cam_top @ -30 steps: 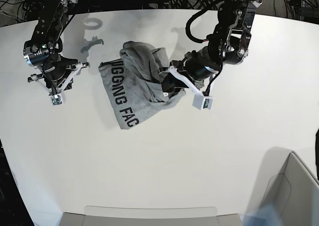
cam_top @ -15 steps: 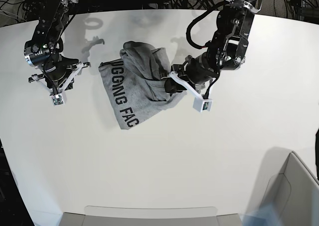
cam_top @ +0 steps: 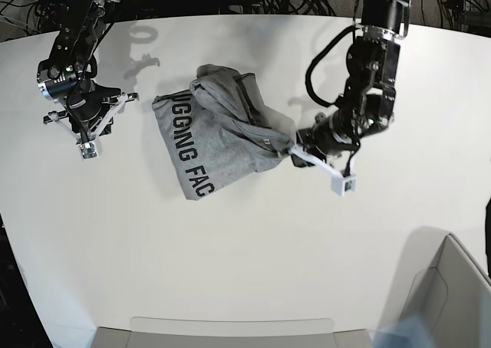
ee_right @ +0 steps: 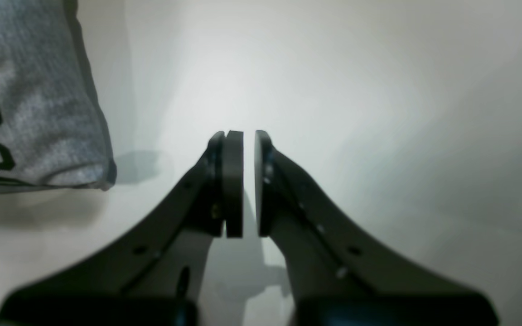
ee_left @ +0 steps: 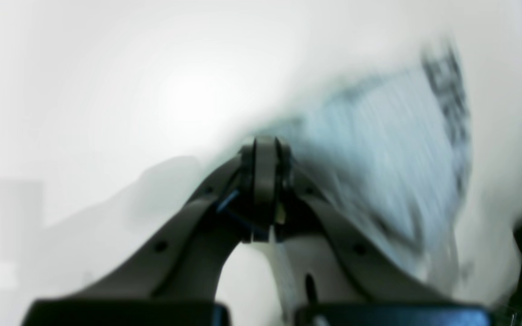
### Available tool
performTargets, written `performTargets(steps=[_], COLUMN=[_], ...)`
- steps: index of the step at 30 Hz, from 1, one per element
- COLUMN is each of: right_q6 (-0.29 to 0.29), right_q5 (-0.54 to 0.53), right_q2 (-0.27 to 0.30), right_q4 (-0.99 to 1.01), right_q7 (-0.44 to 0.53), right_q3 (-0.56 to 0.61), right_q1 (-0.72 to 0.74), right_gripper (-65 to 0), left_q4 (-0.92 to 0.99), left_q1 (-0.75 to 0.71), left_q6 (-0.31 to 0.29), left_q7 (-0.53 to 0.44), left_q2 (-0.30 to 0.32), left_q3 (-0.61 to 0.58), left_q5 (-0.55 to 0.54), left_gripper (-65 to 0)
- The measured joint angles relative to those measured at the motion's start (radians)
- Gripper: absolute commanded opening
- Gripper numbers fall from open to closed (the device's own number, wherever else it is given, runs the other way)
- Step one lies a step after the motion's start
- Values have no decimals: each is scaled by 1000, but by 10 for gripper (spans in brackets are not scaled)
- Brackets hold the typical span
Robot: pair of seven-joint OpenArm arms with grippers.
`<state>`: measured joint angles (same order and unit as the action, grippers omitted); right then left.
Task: Fold the T-shirt properly
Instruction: 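Withdraw the right gripper and grasp the bundle's folded edge with the left gripper, then fold the grasped edge over the bundle with the left gripper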
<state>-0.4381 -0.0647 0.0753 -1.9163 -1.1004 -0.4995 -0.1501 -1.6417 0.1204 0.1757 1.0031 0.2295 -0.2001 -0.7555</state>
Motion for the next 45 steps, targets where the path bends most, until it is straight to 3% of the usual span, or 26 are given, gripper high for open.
performTargets(steps=[4,7,11,15,20,24,31,34,39,43,45], right_q6=[0,0,0,-1,1,0,0,0,0,1,0], right_q5=[-4,-5,0,-18,-7,-11,-61,-66,-67,-68,-68], right_q2=[-1,-1,-1,-5,-2,-14,-3,-3,-3,-4,-3], right_q4=[0,0,0,0,3,3,4,4,4,4,3], right_q7=[1,2,-1,6,5,0,-3,-2,-2,-2,-2], right_q3=[0,0,-2,-61,-207,-286,-340,-340,-340,-336,-335], right_q1=[0,0,6,18,61,56,18,14,14,17,19], right_gripper=[-598,-598,-598,-598,-598,-598,-598,-598,-598,-598,-598], left_q4=[7,-168,-380,-367,-366,-310,-200,-177,-196,-227,-278], left_q1=[53,38,-57,-148,-145,-114,-50,-57,-91,-159,-202], left_q6=[10,3,-13,-90,-111,-94,-116,-109,6,122,153], left_q7=[42,105,93,92,-74,-84,-84,-5,102,119,121], left_q2=[9,5,-6,-6,-19,-13,-60,-47,-27,39,60], left_q3=[70,86,82,-45,-232,-375,-654,-677,-618,-525,-440], left_q5=[14,-6,-11,-32,-41,125,342,415,518,557,558], left_gripper=[-650,-650,-650,-650,-650,-650,-650,-650,-650,-650,-650])
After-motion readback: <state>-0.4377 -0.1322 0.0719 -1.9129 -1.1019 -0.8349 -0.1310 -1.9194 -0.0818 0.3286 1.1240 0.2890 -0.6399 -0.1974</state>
